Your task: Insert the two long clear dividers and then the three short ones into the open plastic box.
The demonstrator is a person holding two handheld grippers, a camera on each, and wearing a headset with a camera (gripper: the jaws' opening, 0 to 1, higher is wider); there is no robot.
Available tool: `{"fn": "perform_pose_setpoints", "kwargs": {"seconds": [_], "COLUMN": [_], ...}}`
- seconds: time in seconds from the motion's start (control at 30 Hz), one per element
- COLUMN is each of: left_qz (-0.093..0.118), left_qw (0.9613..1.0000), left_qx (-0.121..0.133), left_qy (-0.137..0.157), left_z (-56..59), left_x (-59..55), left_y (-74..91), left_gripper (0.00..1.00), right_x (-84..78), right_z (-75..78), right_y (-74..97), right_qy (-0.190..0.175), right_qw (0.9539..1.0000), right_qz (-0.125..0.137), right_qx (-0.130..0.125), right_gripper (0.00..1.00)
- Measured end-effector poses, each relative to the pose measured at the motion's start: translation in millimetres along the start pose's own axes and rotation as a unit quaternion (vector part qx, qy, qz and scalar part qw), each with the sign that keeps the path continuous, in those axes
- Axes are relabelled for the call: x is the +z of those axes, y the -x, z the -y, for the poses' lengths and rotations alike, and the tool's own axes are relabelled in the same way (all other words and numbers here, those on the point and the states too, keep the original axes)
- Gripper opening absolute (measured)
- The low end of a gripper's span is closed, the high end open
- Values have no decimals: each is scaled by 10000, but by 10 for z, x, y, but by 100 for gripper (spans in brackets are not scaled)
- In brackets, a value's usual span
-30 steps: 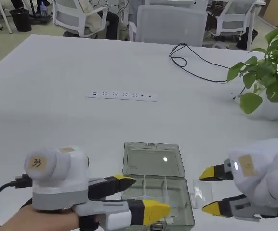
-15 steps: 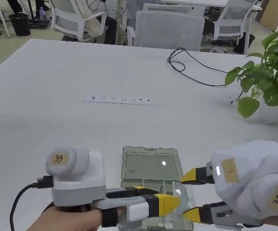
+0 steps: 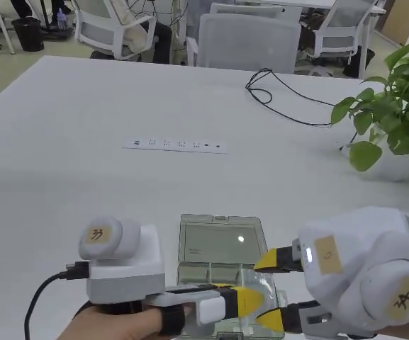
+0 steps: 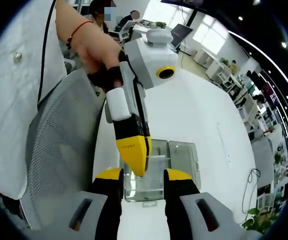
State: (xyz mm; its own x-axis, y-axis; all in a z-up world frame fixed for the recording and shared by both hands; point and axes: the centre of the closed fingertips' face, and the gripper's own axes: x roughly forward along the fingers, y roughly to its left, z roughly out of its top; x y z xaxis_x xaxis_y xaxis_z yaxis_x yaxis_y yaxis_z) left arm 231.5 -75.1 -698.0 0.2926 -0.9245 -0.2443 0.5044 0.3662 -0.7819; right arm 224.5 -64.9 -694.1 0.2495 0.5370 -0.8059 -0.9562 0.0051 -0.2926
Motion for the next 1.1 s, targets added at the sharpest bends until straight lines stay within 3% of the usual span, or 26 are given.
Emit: {"fn": "perform_pose_setpoints", "kwargs": {"seconds": [0.27,0.47,0.77,0.93,1.0,1.1], "left_qz": [-28,-33,36,-25,-76,-206], "left_qw": [9999,9995,9991,9999,9998,9965], "left_qx": [-79,-95,-85,-60,-54,-99], "left_qy": [89,312,414,125,-175,-801], "left_z": [29,26,14,-4,-4,19], "left_x": [-22,-39,-36,-49,-50,-73], "left_y": [-10,-5,3,9,26,50], "left_gripper": [0,0,0,0,0,0], "right_x": [-5,-4,5,63,72,51], "right_z": [-5,-18,-8,48,89,124], "right_y": [-16,-21,-23,34,77,146], "right_qy": [58,73,66,-206,-431,-552], "right_qw": [10000,10000,10000,9995,9983,9969], "right_qz": [-45,-41,-7,248,392,497], "right_qx": [14,34,7,33,79,250], "right_gripper": [33,33,35,34,34,33]}}
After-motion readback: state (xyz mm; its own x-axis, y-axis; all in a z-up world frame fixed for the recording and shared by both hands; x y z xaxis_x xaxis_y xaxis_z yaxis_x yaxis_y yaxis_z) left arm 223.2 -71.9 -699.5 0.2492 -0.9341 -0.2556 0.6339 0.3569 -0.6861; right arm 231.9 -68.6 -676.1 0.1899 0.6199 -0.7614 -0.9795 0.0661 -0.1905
